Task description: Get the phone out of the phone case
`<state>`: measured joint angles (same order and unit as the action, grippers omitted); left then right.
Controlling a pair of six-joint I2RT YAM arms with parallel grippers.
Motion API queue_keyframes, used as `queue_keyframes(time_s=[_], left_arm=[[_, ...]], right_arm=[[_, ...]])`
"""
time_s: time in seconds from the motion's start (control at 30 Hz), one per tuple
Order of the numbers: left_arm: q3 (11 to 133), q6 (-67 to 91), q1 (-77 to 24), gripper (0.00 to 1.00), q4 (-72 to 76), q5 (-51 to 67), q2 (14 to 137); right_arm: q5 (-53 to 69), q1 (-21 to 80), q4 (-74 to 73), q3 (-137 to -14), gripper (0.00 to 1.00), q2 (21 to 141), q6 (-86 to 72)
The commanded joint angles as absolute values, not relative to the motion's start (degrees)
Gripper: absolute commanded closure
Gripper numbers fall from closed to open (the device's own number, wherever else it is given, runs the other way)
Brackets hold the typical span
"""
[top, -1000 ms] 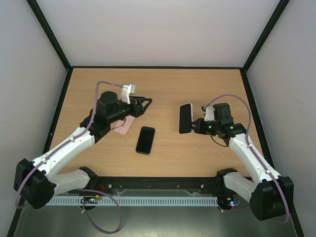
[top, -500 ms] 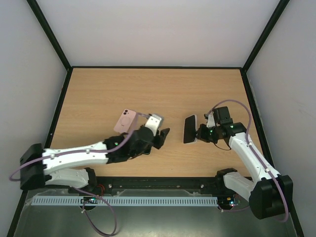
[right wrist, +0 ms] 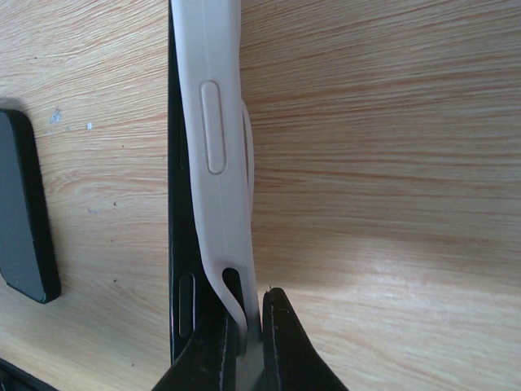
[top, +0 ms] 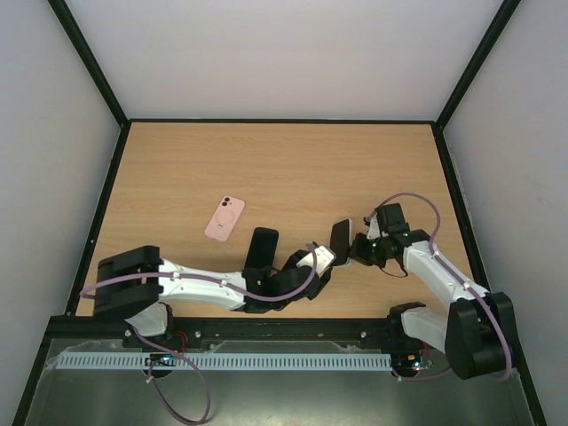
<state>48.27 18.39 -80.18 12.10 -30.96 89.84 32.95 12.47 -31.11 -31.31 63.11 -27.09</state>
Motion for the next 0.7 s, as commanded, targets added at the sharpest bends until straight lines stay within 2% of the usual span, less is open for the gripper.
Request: queue_keyframes(time_s=[0.0,0.5,0.67], left_arm=[[50.36,14.70,-80.89,0.43,18.66,-32.94,93.88],[60.22,5.90,-80.95,0.44,18.93,-37.85,108.59],[61.97,2.27,-80.86,0.47,18.96,-39.32,111.61]], right_arm=[[34.83,12.45,-23.14,-30.02,0.98,64.39,-28.21],[34.40,12.80,-22.29,-29.21,0.98,65.68,-28.89],[33.96,12.76,-22.06,-29.17,0.98,64.53,-29.07]])
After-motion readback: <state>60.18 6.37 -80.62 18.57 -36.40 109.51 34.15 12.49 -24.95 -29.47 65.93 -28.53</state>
